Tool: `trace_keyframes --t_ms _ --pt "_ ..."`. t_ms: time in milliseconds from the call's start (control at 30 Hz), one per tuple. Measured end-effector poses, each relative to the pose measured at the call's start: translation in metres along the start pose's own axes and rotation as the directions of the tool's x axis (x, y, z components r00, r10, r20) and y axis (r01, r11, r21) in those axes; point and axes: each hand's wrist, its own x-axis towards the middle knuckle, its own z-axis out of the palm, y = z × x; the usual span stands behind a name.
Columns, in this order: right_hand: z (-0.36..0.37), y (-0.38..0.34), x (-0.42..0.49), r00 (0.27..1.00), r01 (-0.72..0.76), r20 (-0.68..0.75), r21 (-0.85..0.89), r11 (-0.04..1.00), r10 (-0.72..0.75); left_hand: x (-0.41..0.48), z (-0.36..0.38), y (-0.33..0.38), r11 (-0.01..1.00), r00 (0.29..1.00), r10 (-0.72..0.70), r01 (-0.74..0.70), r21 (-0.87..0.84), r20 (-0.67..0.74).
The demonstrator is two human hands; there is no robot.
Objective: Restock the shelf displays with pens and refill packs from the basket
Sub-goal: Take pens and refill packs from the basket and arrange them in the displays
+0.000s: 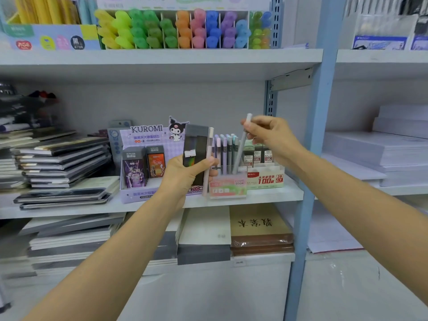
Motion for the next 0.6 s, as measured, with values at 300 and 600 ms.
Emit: trace_keyframes --t_ms 300,600 --pt "-0.007 -0.005 0.019 0.991 0.113 -0.047 -0.216 0.970 -0.125 0.006 -0.004 -0.001 0.999 0.998 -0.010 0.013 0.050 -0.064" --pt "0.009 0.038 0.025 0.997 0.069 0.064 -0.360 0.930 -0.049 0.009 -0.008 -0.014 0.997 0.998 -0.033 0.036 0.062 -0.044"
